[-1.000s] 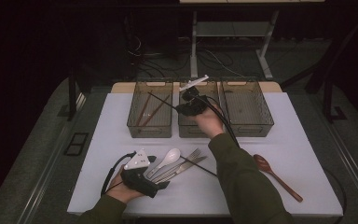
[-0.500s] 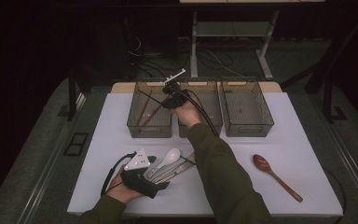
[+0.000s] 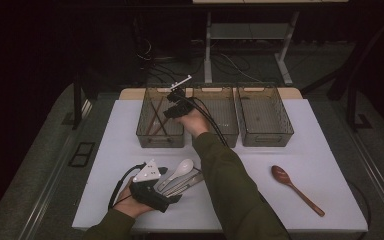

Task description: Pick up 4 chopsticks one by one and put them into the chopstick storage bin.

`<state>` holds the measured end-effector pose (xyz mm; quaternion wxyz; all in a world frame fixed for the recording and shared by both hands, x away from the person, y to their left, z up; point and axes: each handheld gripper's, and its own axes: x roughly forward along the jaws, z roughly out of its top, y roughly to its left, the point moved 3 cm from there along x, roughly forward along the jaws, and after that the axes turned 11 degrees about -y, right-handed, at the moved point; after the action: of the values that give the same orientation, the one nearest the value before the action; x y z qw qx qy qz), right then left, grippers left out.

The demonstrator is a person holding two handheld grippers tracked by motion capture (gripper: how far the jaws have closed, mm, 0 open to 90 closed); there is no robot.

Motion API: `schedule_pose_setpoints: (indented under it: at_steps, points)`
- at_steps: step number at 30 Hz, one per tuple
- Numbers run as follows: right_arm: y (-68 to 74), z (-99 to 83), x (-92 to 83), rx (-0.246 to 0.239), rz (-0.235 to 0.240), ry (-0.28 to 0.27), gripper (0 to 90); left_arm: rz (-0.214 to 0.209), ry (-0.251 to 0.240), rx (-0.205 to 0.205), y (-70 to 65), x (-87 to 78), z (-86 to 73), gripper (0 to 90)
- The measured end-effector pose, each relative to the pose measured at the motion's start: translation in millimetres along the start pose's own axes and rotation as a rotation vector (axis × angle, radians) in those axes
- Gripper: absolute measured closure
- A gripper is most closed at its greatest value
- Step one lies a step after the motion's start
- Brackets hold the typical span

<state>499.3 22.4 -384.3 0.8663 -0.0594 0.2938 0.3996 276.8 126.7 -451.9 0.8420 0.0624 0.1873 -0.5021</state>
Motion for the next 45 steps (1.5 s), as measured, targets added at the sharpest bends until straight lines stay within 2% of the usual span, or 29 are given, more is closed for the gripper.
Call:
schedule_pose_setpoints:
  at_steps: [7,12,14,23,26,32,34,40,41,45]
  points:
    - [-7.0,-1.6,-23.1,0.045,0.066,-0.068,56.0,0.000,0.001,0.004,0.7,-0.5,0.2,0.0]
    - [-7.5,-7.6,-36.3,0.018,0.108,-0.090,49.0,0.002,0.004,0.006,0.9,0.0,-0.1,0.0]
    - [-6.9,-9.3,-42.3,-0.004,0.099,-0.103,47.0,0.001,0.003,0.006,0.7,-0.1,0.1,0.0]
    - [-5.7,-24.6,-73.1,-0.027,0.112,-0.146,42.7,0.005,-0.004,-0.009,0.4,0.2,-0.3,0.0]
    - [-2.7,-34.6,-80.9,-0.055,0.112,-0.134,40.6,0.002,-0.003,-0.007,1.1,-0.2,-0.4,0.0]
    - [0.0,-52.9,-98.8,-0.077,0.116,-0.130,38.3,0.001,-0.009,-0.021,0.7,-0.2,-0.2,0.0]
    - [0.5,-57.8,-105.1,-0.083,0.115,-0.139,38.1,0.002,0.005,-0.014,1.9,-0.2,-0.9,0.0]
    - [-0.7,-70.8,-121.1,-0.085,0.117,-0.155,37.6,0.007,0.000,-0.022,2.4,-0.2,-1.1,0.0]
    - [-0.9,-73.0,-124.1,-0.092,0.117,-0.161,37.6,0.005,0.005,-0.010,3.5,-0.8,-1.3,0.0]
    - [-0.9,-81.5,-137.4,-0.102,0.115,-0.164,36.9,0.008,-0.004,-0.021,4.0,-0.9,-0.8,0.0]
